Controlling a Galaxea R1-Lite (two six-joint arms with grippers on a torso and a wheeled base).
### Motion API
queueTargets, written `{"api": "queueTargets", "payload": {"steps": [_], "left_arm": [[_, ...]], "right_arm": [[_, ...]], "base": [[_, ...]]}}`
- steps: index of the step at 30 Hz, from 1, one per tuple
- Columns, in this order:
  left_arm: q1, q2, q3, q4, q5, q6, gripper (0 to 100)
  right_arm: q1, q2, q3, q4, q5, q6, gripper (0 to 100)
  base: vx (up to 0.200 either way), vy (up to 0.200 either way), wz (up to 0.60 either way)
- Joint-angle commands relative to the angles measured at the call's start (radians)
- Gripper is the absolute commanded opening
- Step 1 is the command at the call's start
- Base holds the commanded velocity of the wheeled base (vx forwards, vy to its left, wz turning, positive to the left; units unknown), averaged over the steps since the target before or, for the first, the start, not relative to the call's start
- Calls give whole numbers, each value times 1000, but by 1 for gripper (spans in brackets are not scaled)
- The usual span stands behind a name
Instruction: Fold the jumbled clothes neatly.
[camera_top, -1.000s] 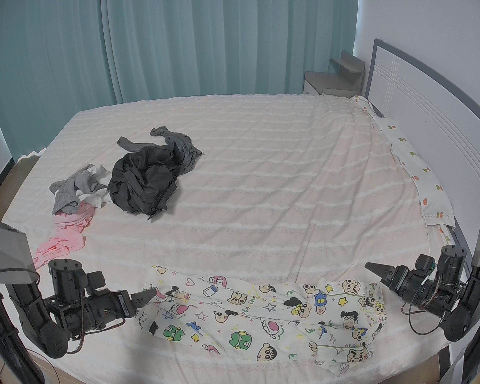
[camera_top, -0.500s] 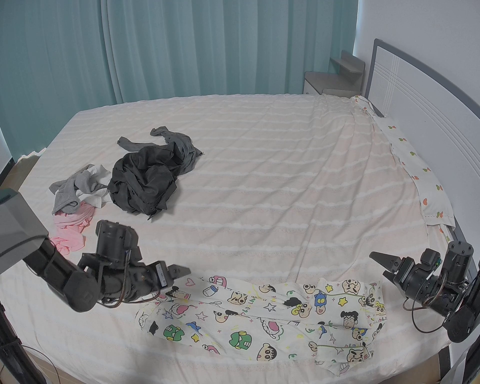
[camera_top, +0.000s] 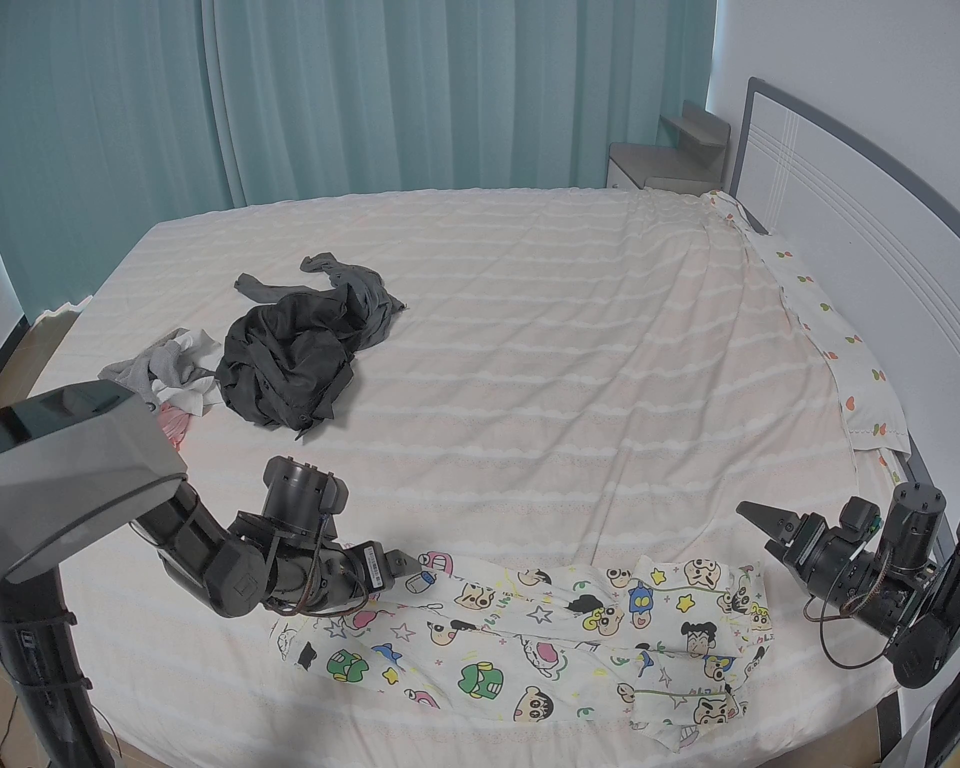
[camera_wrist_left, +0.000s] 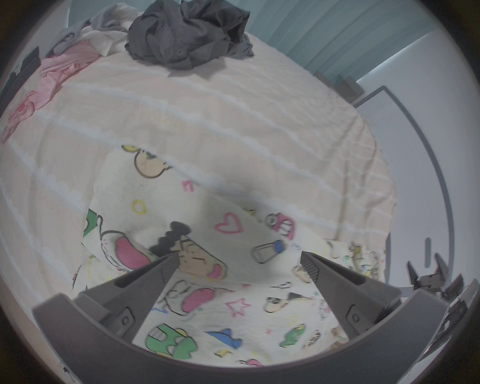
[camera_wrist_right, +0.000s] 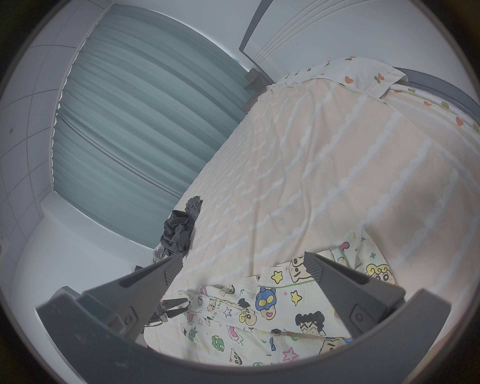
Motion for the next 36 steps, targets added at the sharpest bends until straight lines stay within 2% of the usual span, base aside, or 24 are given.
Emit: {"api": "queueTargets", "payload": {"steps": [1,9,18,26,29,31,32,34,36], "left_arm": [[27,99,-6,-10,30,23,100],[100,93,0,-30,47,82,100],[154,68,26,-36,47,102,100],[212,7,26,-93,37,103,100],[246,-25,31,-90,27,132,100],[281,-57,66,-93,-13,201,100],[284,-59,68,-95,-16,206,100],[307,-87,115,-95,-95,287,100],[315,-96,143,-95,-138,345,100]], "right_arm": [[12,4,18,-14,-2,0,100],[12,7,18,-14,-2,1,100],[12,13,18,-14,-2,1,100],[13,13,18,-14,-5,1,100],[21,12,18,-14,-8,1,100],[29,13,18,-14,-19,1,100],[30,15,18,-14,-19,1,100],[38,18,18,-14,-23,1,100],[38,18,18,-14,-25,1,100]], "base": [[0,0,0],[0,0,0],[0,0,0],[0,0,0],[0,0,0],[0,0,0],[0,0,0],[0,0,0],[0,0,0]]}}
